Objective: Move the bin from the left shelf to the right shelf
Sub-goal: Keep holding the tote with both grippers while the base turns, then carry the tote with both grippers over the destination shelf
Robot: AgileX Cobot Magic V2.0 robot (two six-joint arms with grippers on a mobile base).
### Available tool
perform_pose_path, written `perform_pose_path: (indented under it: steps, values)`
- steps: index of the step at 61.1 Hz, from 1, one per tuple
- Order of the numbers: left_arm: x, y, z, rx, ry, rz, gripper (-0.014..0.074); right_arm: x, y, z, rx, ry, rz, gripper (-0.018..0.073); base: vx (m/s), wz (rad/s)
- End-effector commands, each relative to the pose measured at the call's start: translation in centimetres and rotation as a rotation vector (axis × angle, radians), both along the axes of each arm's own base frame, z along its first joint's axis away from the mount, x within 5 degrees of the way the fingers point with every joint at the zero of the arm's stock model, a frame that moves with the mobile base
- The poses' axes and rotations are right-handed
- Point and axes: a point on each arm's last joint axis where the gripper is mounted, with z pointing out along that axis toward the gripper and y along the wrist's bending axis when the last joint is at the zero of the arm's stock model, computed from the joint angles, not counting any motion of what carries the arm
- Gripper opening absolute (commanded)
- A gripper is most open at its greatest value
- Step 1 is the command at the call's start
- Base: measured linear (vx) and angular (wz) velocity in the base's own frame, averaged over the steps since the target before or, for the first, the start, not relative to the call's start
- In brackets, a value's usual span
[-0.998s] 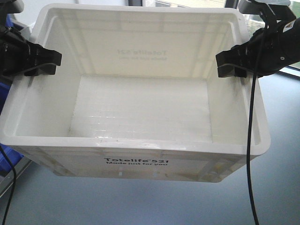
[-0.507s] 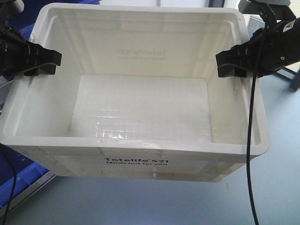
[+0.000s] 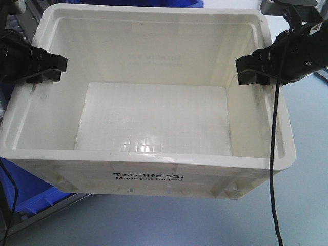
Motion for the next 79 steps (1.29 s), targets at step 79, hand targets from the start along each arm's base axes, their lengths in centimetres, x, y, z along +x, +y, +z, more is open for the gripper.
perform_pose_path:
  steps: [79]
  values:
    - [-0.35, -0.05, 3.40, -0.036, -0.193, -0.004, -0.0008, -0.51, -0.11, 2.68, 0.015, -0.135, 0.014, -0.0004, 0.05, 0.39]
